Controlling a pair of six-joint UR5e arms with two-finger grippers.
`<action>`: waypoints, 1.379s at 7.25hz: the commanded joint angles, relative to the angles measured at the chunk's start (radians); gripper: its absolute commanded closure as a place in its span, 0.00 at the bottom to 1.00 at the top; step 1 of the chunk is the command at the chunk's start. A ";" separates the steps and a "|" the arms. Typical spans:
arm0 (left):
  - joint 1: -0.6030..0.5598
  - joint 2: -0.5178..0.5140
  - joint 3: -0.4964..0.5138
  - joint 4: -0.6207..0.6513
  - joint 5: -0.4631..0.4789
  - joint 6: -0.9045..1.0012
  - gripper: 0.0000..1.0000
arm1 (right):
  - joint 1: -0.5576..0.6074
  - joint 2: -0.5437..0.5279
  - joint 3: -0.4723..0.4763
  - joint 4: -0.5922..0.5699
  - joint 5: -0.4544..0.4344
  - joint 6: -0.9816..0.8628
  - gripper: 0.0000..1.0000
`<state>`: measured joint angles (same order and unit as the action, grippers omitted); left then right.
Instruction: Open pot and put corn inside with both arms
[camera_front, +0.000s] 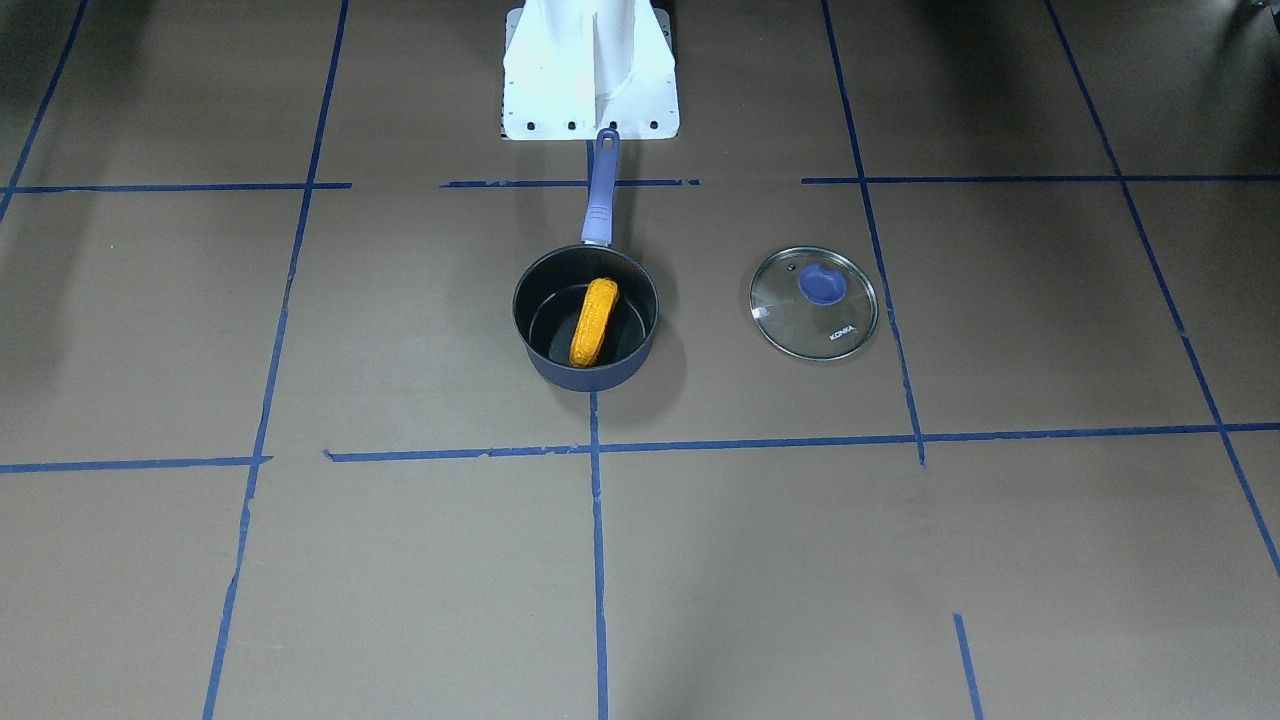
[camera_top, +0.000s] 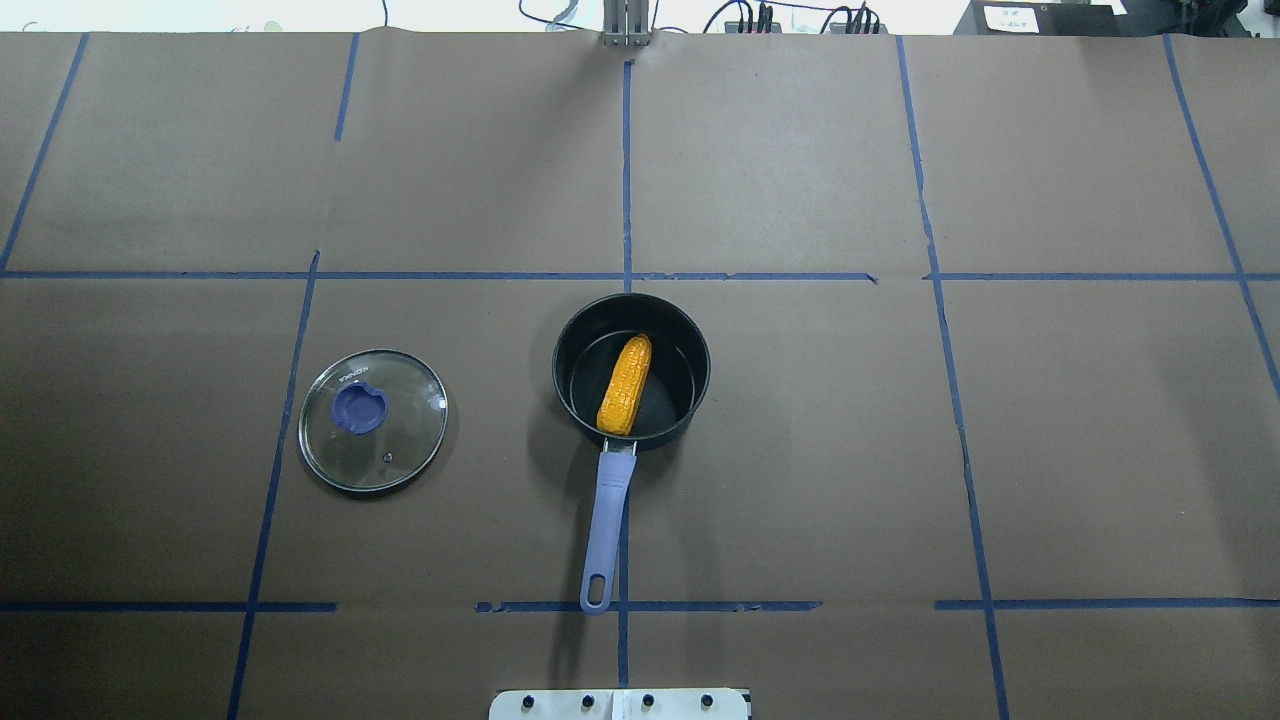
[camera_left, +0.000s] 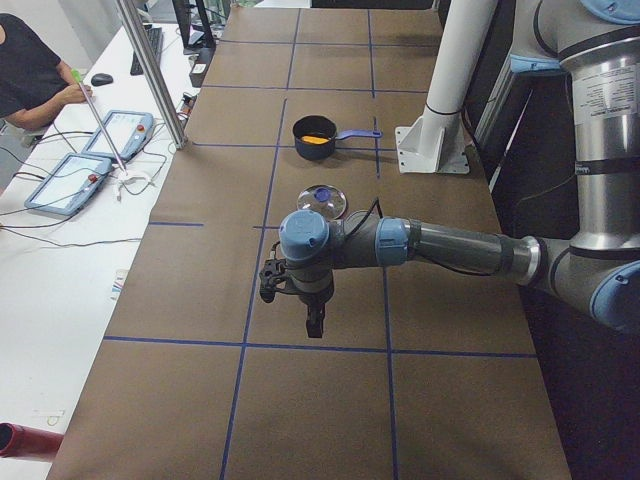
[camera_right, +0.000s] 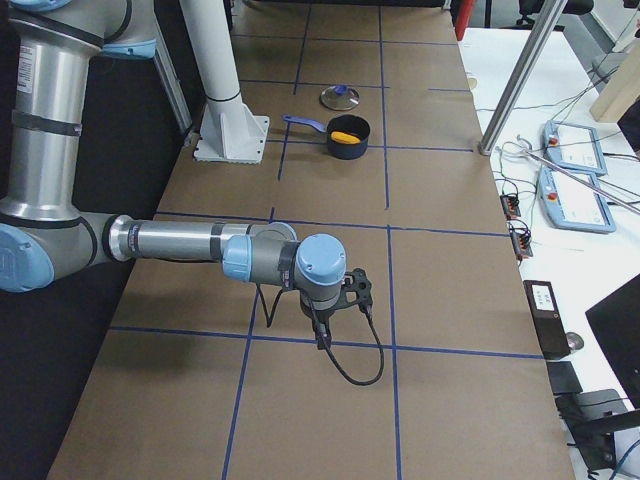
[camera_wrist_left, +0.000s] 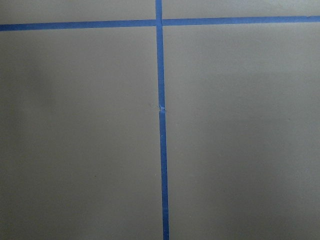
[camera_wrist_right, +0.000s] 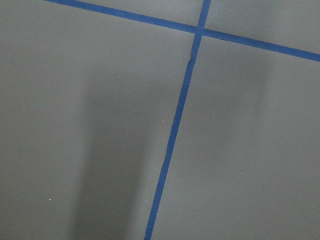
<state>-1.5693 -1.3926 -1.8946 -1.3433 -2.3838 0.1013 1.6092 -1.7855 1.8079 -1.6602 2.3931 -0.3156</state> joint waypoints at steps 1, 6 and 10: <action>0.000 0.003 -0.004 -0.026 0.000 0.005 0.00 | 0.000 -0.002 0.004 -0.001 -0.012 -0.002 0.00; 0.003 0.007 -0.003 -0.048 -0.002 0.003 0.00 | -0.034 0.000 0.025 -0.004 -0.014 -0.002 0.00; 0.005 0.004 -0.012 -0.043 0.006 0.003 0.00 | -0.029 -0.008 0.045 -0.006 -0.014 -0.002 0.00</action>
